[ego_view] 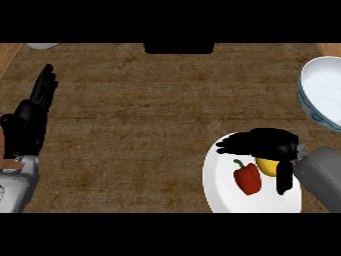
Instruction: Pick the bell pepper from the plate and place it in the bowl
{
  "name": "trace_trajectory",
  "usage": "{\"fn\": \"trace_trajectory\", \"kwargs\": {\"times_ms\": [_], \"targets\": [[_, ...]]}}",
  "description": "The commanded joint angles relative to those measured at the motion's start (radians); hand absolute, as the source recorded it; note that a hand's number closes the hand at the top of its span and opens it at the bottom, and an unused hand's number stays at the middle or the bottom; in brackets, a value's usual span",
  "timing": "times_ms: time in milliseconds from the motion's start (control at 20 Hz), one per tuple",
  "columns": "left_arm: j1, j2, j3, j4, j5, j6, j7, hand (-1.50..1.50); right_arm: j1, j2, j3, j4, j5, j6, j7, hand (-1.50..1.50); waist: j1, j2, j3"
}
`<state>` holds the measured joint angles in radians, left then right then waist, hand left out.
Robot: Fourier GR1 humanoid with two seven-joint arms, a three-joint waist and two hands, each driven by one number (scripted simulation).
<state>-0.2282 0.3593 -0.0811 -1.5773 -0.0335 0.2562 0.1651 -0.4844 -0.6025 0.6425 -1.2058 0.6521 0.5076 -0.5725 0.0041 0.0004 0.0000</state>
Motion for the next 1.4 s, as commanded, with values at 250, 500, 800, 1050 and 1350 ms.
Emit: {"fn": "trace_trajectory", "kwargs": {"times_ms": [250,500,800,1050,1350], "targets": [[0.05,-0.03,0.039,-0.017,-0.026,-0.061,-0.025,0.0,0.021,0.124,-0.031,0.142,0.153,-0.034,-0.093,-1.5,0.003,0.001,0.0],[0.02,-0.043,0.071,0.022,-0.026,-0.071,-0.031,0.0,0.027,0.16,0.016,0.121,0.248,-0.075,-0.097,1.5,0.001,0.001,0.0],[-0.025,-0.114,0.032,0.072,-0.105,-0.044,-0.026,0.0,0.017,0.189,-0.062,0.245,0.302,-0.17,-0.231,1.5,-0.002,0.001,0.0],[0.015,-0.108,0.046,-0.017,-0.106,-0.067,0.016,0.0,0.091,0.179,-0.083,0.237,0.317,-0.228,-0.302,1.5,-0.001,0.0,0.0],[0.008,-0.099,0.096,-0.009,-0.09,-0.081,-0.001,0.0,0.097,0.196,-0.194,-0.01,0.211,-0.056,-0.124,1.5,-0.013,-0.004,-0.001]]}}
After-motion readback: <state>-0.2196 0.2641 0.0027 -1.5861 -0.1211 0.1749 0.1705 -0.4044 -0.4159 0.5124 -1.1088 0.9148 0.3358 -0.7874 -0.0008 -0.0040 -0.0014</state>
